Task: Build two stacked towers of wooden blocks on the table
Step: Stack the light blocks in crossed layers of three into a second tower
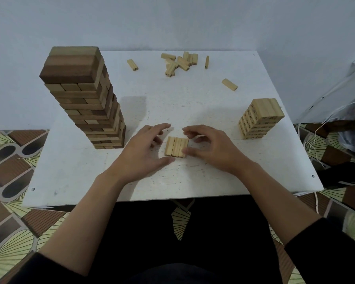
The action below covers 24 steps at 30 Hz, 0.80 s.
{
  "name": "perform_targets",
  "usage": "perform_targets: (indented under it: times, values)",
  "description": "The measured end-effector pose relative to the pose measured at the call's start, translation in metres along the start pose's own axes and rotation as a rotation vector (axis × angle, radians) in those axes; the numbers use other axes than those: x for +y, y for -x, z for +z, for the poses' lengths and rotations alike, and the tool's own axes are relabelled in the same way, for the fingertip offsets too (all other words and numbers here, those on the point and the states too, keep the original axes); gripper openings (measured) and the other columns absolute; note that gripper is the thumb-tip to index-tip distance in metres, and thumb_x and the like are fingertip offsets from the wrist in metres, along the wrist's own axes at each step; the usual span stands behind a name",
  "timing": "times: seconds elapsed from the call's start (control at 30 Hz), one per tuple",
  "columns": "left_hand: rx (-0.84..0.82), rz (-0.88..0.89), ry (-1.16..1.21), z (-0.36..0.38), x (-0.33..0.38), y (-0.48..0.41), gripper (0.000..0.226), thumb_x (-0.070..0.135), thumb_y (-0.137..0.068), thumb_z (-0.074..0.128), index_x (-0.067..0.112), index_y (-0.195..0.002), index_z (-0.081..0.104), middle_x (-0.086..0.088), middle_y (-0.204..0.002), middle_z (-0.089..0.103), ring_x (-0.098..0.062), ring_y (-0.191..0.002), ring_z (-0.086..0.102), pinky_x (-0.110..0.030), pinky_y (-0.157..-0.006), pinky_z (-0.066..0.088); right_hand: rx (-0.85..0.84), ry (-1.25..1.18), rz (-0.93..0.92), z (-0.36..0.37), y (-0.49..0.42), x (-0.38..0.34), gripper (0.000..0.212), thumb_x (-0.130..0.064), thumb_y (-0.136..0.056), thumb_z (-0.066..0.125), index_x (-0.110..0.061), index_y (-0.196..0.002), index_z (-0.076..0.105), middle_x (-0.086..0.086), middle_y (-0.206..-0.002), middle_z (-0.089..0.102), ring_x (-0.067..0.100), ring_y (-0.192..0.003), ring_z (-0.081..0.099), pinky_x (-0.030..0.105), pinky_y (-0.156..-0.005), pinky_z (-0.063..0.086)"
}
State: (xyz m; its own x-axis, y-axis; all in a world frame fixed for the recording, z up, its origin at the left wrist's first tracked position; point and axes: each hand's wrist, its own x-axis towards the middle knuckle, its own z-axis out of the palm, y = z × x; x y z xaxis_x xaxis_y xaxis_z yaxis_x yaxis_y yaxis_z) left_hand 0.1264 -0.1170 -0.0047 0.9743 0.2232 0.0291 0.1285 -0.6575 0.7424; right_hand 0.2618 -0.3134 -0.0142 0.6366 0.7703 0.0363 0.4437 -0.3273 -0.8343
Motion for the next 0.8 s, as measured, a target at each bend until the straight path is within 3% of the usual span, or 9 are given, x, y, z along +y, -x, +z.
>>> perform_targets:
  times: [0.17, 0.33, 0.43, 0.6, 0.67, 0.8]
  values:
    - [0.067, -0.033, -0.001, 0.005, 0.001, 0.005, 0.059, 0.022, -0.087, 0.077, 0.029, -0.14, 0.051, 0.009, -0.109, 0.061, -0.005, -0.102, 0.058, -0.023, -0.089, 0.049, -0.026, 0.061, -0.017, -0.009, 0.001, 0.001, 0.055, -0.013, -0.084, 0.08, -0.02, -0.135, 0.061, -0.011, -0.122, 0.067, 0.003, -0.113, 0.06, 0.026, -0.097, 0.052]
    - [0.084, -0.078, 0.066, 0.011, 0.009, 0.006, 0.055, 0.005, -0.09, 0.063, 0.027, -0.138, 0.051, 0.01, -0.104, 0.064, -0.005, -0.097, 0.062, -0.019, -0.085, 0.051, -0.045, 0.109, -0.032, -0.006, -0.002, -0.003, 0.058, -0.019, -0.08, 0.083, -0.021, -0.134, 0.062, -0.015, -0.117, 0.067, 0.002, -0.11, 0.059, 0.021, -0.092, 0.05]
    - [0.092, -0.08, 0.06, 0.014, 0.012, 0.005, 0.054, 0.005, -0.089, 0.062, 0.025, -0.139, 0.051, 0.009, -0.103, 0.064, -0.006, -0.095, 0.061, -0.012, -0.078, 0.048, -0.033, 0.119, -0.039, -0.003, -0.002, -0.003, 0.058, -0.019, -0.079, 0.085, -0.02, -0.133, 0.063, -0.014, -0.114, 0.067, 0.002, -0.107, 0.06, 0.019, -0.09, 0.049]
    - [0.051, -0.058, 0.014, 0.015, 0.014, 0.001, 0.059, 0.014, -0.088, 0.07, 0.027, -0.141, 0.048, 0.01, -0.112, 0.065, -0.006, -0.102, 0.06, -0.018, -0.085, 0.048, -0.001, 0.159, -0.046, 0.006, 0.001, -0.006, 0.062, -0.037, -0.075, 0.087, -0.019, -0.13, 0.064, -0.01, -0.103, 0.066, 0.004, -0.096, 0.059, 0.016, -0.082, 0.045]
    - [-0.006, -0.024, -0.02, 0.016, 0.015, -0.003, 0.065, 0.016, -0.085, 0.074, 0.028, -0.142, 0.045, 0.01, -0.119, 0.064, -0.01, -0.107, 0.057, -0.023, -0.091, 0.047, 0.042, 0.187, -0.031, 0.013, 0.005, -0.009, 0.068, -0.045, -0.073, 0.086, -0.019, -0.131, 0.063, -0.009, -0.098, 0.065, 0.008, -0.093, 0.059, 0.022, -0.083, 0.048]
    - [-0.107, 0.003, -0.039, 0.012, 0.013, -0.013, 0.07, 0.009, -0.082, 0.072, 0.03, -0.142, 0.041, 0.011, -0.123, 0.063, -0.012, -0.118, 0.052, -0.03, -0.096, 0.046, 0.214, 0.269, 0.01, 0.034, 0.011, -0.015, 0.068, -0.044, -0.072, 0.086, -0.017, -0.13, 0.062, -0.007, -0.093, 0.062, 0.012, -0.09, 0.055, 0.036, -0.084, 0.05]
